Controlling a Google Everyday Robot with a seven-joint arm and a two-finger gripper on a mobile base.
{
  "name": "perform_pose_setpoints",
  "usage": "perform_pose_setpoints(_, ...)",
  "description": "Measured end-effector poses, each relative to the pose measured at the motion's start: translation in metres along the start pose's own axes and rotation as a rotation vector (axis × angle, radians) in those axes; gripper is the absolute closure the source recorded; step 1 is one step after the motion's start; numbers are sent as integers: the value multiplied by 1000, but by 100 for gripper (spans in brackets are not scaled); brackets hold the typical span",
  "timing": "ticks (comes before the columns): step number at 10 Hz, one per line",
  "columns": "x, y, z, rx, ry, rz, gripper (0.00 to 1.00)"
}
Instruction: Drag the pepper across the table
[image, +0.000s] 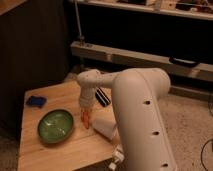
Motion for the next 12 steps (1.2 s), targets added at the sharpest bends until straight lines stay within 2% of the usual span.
perform_pose_setpoints(9,-39,20,5,-55,1,-43,70)
perform_pose_setpoints(12,-50,27,3,-62,-2,-56,70)
